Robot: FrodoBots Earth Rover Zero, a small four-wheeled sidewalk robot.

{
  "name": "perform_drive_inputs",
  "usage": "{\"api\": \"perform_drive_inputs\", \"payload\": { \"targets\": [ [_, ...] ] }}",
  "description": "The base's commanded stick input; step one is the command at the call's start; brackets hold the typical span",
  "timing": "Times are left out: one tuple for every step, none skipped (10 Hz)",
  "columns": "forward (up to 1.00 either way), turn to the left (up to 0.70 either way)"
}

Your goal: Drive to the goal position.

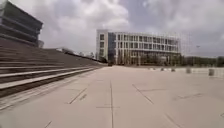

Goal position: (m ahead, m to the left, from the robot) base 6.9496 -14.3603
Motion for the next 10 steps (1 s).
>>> {"api": "perform_drive_inputs", "payload": {
  "targets": [
    [0.50, -0.02],
    [0.50, -0.02],
    [0.50, -0.02],
    [0.50, -0.02],
    [0.50, -0.02],
    [0.50, -0.02],
    [0.50, -0.02],
    [0.50, -0.12],
    [0.50, -0.48],
    [0.50, -0.52]
  ]
}}
